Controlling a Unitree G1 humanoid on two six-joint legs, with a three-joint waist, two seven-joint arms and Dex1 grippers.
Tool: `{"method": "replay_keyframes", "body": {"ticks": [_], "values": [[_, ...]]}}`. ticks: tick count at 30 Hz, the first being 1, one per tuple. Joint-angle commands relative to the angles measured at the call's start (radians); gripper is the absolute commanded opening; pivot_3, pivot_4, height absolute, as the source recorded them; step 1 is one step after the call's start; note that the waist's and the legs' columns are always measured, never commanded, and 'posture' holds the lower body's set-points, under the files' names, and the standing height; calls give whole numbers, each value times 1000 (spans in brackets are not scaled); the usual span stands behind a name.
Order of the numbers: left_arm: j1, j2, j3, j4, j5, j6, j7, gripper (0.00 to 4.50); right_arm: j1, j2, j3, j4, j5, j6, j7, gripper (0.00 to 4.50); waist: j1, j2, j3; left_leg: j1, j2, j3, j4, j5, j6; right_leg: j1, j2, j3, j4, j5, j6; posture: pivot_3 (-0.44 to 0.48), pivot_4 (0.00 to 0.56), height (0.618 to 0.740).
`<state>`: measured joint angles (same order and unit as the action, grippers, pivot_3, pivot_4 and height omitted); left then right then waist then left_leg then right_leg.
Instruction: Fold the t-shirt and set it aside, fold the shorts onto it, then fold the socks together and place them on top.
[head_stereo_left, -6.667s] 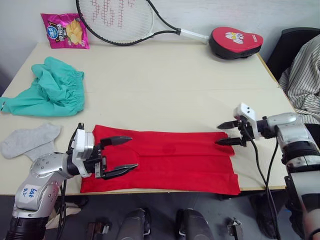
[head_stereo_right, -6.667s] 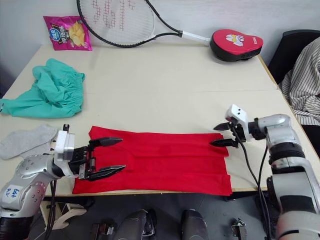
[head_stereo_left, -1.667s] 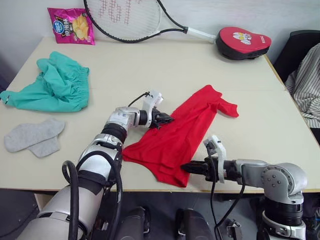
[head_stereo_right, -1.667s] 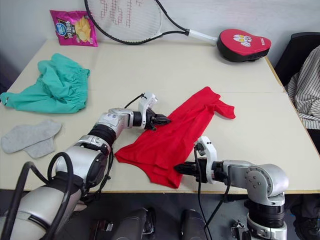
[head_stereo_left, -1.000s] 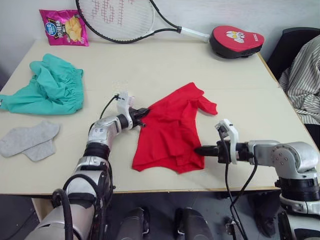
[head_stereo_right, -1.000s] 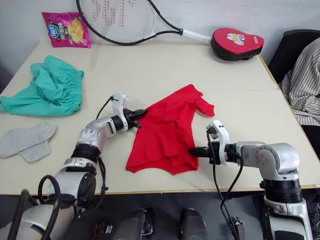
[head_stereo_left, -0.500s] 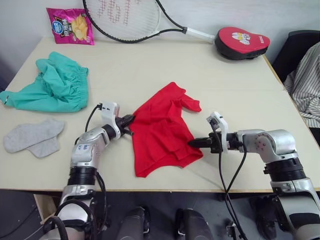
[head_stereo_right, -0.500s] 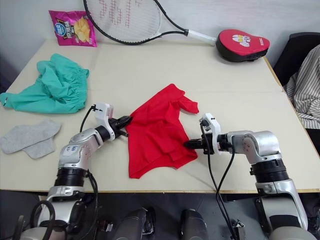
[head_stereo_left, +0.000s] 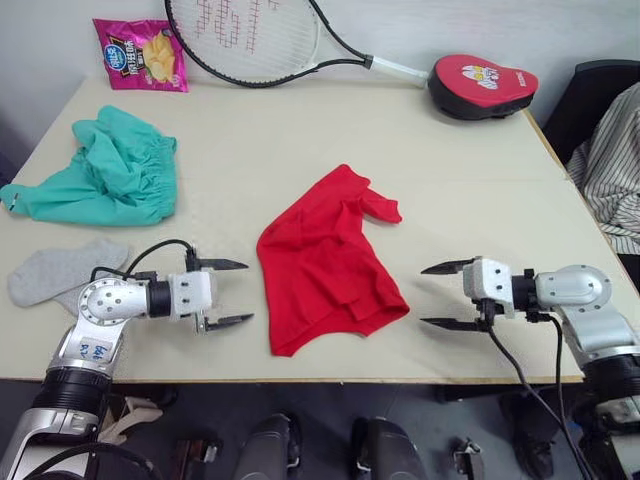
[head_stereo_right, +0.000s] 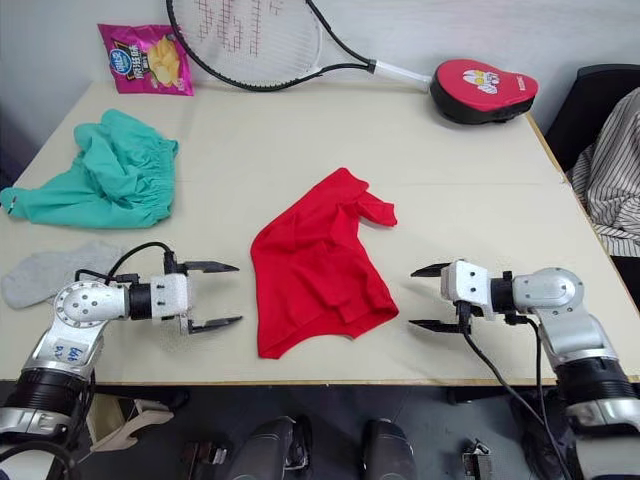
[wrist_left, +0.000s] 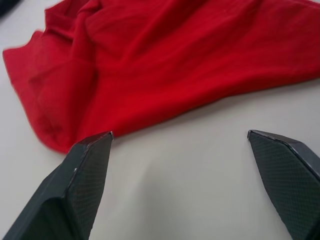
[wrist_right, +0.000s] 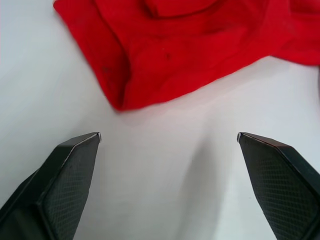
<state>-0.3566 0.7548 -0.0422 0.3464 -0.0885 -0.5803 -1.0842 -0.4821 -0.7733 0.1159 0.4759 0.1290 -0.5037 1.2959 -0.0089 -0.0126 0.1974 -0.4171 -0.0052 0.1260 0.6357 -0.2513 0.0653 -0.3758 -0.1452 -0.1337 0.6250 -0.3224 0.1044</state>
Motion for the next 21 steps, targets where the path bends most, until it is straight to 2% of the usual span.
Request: {"method": "replay_keyframes", "body": {"ticks": [1,4,10,21], "values": [[-57,-31,-75,107,117,-226,28,4463,-107,61,66,201,-139,-356,-49,4500,-5,0,0,2,0,1,0,0,0,2,0,0,0,0,0,0,150,740],[-125,-47,-113,217,199,-381,73,4463,-191,101,107,364,-237,-546,-117,4500,-15,-1,-1,17,0,-1,-4,-3,-4,17,-1,-1,-5,0,0,0,150,740],[-215,-78,-161,364,281,-563,168,4463,-297,130,169,571,-394,-721,-290,4500,-20,-1,-6,27,0,-2,-5,-4,-5,25,-2,1,-3,0,0,0,150,740],[-221,-76,-257,436,276,-686,210,4463,-349,143,287,668,-557,-874,-472,4500,-28,0,-15,30,0,-2,-6,-5,-6,28,-2,2,-3,-1,-2,0,150,740]]}}
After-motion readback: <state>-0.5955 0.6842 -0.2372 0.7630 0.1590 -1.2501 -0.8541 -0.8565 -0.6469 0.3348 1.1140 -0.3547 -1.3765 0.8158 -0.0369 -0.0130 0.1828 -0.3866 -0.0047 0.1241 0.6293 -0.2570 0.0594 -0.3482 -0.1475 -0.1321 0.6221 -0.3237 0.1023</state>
